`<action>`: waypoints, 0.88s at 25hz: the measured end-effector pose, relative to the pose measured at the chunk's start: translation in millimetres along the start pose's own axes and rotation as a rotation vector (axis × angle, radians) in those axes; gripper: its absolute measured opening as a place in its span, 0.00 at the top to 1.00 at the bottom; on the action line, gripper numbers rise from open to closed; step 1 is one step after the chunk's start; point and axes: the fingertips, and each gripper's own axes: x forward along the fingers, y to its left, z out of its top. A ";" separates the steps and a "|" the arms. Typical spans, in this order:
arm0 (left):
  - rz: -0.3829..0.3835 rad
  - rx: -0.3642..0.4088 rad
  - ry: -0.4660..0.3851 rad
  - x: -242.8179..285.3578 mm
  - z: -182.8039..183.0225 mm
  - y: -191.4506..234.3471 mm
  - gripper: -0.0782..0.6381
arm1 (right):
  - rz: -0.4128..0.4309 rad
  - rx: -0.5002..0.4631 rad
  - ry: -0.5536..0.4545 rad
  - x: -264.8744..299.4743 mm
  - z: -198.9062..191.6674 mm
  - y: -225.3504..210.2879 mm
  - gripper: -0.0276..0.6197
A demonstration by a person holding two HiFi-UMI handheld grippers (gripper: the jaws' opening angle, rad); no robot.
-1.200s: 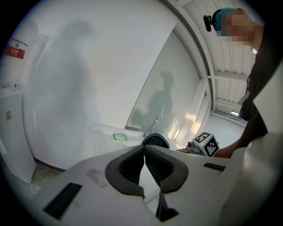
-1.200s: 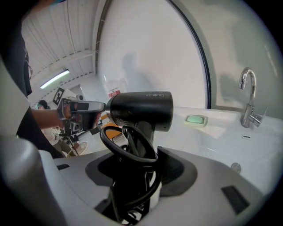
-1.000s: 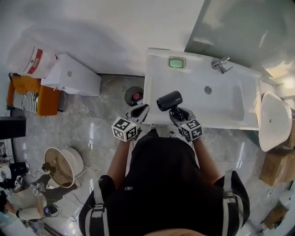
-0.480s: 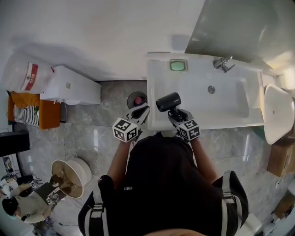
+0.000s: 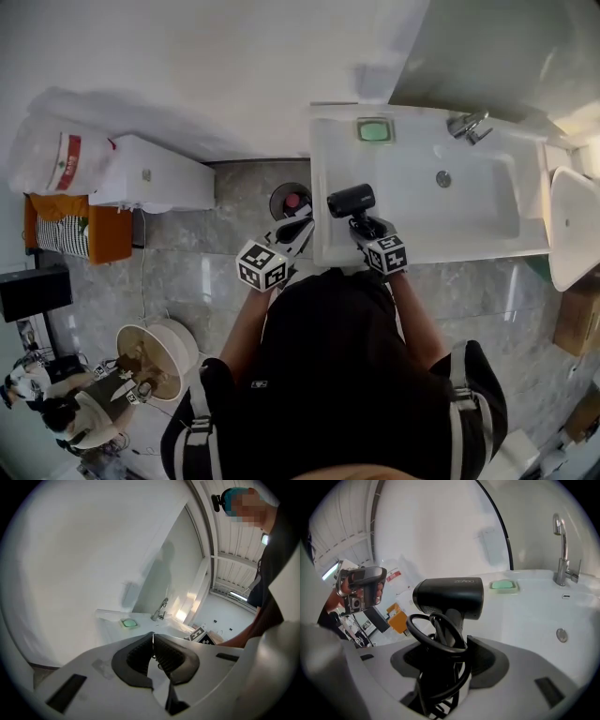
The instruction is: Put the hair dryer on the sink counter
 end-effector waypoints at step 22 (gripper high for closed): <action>0.052 -0.047 0.001 -17.3 -8.0 21.0 0.86 | -0.123 0.024 0.148 42.3 -17.6 -28.5 0.50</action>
